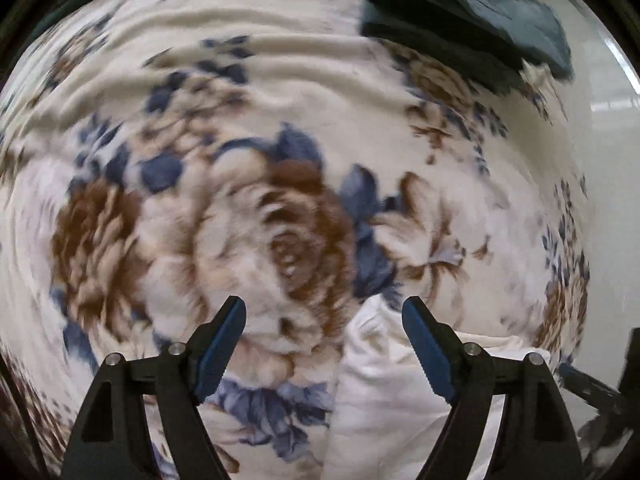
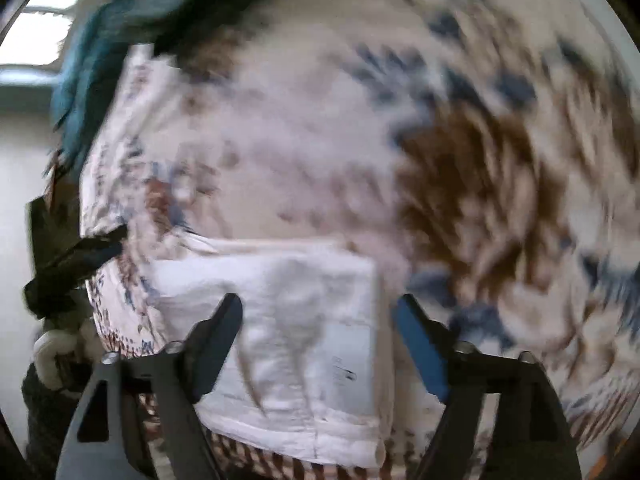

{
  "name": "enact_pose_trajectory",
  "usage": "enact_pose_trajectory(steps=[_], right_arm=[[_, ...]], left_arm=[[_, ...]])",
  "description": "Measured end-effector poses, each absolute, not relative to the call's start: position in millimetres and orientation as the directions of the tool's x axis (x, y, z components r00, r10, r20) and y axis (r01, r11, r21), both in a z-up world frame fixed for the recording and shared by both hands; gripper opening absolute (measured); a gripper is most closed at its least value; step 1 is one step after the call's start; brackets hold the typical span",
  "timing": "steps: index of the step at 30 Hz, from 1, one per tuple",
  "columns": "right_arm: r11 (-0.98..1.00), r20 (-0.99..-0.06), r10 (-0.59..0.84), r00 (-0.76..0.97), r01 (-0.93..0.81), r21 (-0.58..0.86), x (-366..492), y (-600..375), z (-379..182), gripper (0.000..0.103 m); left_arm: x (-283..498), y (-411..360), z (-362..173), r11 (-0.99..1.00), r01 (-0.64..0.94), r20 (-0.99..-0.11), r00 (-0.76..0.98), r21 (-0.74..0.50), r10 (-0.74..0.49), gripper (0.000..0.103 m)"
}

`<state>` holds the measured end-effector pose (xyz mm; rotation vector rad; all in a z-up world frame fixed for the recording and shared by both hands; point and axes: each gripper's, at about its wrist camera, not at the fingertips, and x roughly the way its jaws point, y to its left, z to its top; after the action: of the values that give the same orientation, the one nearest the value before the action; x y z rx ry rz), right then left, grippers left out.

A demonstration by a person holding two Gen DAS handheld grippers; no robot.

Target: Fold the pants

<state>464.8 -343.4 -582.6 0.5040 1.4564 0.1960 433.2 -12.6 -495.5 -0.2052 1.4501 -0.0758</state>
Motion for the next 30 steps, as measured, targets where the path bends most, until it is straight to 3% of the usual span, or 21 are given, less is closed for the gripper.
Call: enact_pose_trajectory(steps=[5, 9, 12, 15, 16, 17, 19, 22, 25, 28, 30], right_arm=[[0.915, -0.914, 0.404, 0.03, -0.036, 0.403, 496.1, -255.7, -560.0, 0.083], [0.91, -0.929, 0.366, -0.052, -0.192, 0.369, 531.7, -152.0, -576.2, 0.083], [0.909, -0.945, 0.304, -0.119, -0.262, 0.326, 559.2, -81.7, -601.3, 0.079], [0.926, -0.97, 0.178, -0.165, -0.305, 0.222, 581.8, -37.8, -633.6, 0.059], [0.934, -0.975, 0.114, -0.192, -0.313, 0.171, 586.3, -29.2, -647.4, 0.034], [0.942, -0.969, 0.089, -0.229, -0.296, 0.157, 589.2, -25.7, -659.9, 0.032], [0.965, -0.955, 0.15, -0.257, -0.174, 0.198, 596.3, -35.5, -666.8, 0.027], [0.888, -0.848, 0.45, -0.28, 0.24, 0.393, 597.8, -94.3, -681.5, 0.021], [0.585, -0.663, 0.73, -0.164, 0.651, 0.483, 569.6, -151.9, -714.5, 0.017], [0.452, -0.587, 0.804, -0.094, 0.737, 0.502, 559.9, -159.5, -727.1, 0.016], [0.499, -0.607, 0.785, -0.127, 0.711, 0.495, 566.3, -156.0, -721.1, 0.018]], left_arm=[[408.6, 30.3, -512.3, 0.982, -0.154, -0.987, 0.134, -0.109, -0.089, 0.08], [392.1, 60.3, -519.3, 0.977, -0.214, -0.988, 0.147, 0.007, 0.039, 0.08], [382.8, 73.9, -539.9, 0.97, -0.243, -0.992, 0.112, 0.026, 0.055, 0.08], [378.1, 88.7, -557.5, 0.963, -0.271, -0.997, 0.071, -0.012, 0.007, 0.08], [376.4, 92.9, -561.2, 0.96, -0.278, -0.998, 0.066, -0.023, -0.005, 0.08], [375.4, 95.4, -563.7, 0.959, -0.279, -0.998, 0.064, -0.04, -0.023, 0.08], [374.7, 99.4, -565.9, 0.959, -0.276, -0.997, 0.065, -0.059, -0.043, 0.08], [371.5, 105.5, -567.3, 0.95, -0.292, -0.993, 0.071, -0.108, -0.092, 0.08], [369.0, 121.1, -566.5, 0.944, -0.298, -0.99, 0.066, -0.141, -0.127, 0.08], [377.7, 125.3, -564.7, 0.942, -0.283, -0.983, 0.072, -0.181, -0.168, 0.08], [383.2, 128.5, -564.1, 0.928, -0.29, -0.972, 0.087, -0.235, -0.219, 0.08]])
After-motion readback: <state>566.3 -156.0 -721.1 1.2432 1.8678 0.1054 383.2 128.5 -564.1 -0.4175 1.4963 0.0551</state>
